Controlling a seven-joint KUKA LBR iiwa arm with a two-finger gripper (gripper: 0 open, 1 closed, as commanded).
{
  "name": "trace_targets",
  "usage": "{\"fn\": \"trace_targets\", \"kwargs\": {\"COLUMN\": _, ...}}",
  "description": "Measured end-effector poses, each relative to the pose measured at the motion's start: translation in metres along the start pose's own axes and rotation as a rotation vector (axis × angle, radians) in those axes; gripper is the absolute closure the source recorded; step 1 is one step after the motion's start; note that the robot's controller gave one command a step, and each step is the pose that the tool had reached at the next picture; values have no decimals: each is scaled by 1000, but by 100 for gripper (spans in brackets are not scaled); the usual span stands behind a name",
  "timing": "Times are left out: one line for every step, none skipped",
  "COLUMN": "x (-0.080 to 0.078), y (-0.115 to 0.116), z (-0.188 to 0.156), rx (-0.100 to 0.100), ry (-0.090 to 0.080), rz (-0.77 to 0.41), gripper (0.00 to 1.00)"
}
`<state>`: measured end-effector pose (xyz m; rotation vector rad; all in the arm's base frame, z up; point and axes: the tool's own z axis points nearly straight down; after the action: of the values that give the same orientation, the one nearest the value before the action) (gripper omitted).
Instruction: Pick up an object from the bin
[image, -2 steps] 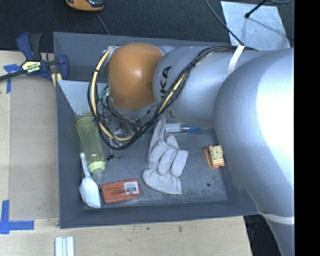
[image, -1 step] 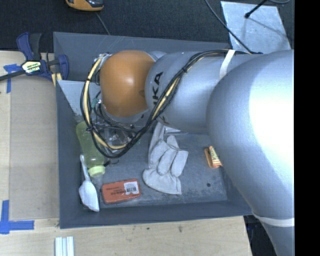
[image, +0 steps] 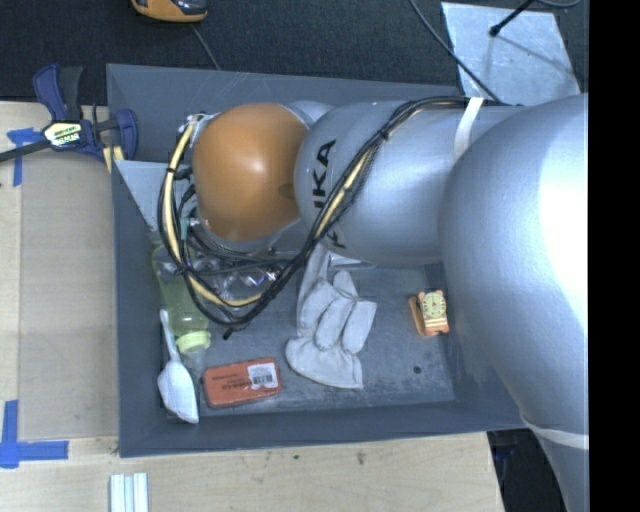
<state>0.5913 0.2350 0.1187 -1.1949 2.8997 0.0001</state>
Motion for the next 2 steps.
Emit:
{"fn": "trace_targets", "kwargs": {"x": 2, "y": 7, "z": 30, "rx": -2, "ry": 2, "rz": -28, "gripper": 0}}
{"fn": "trace_targets", "kwargs": {"x": 3, "y": 12, "z": 47, "rx": -3, "ry": 2, "rz": -484, "gripper": 100}}
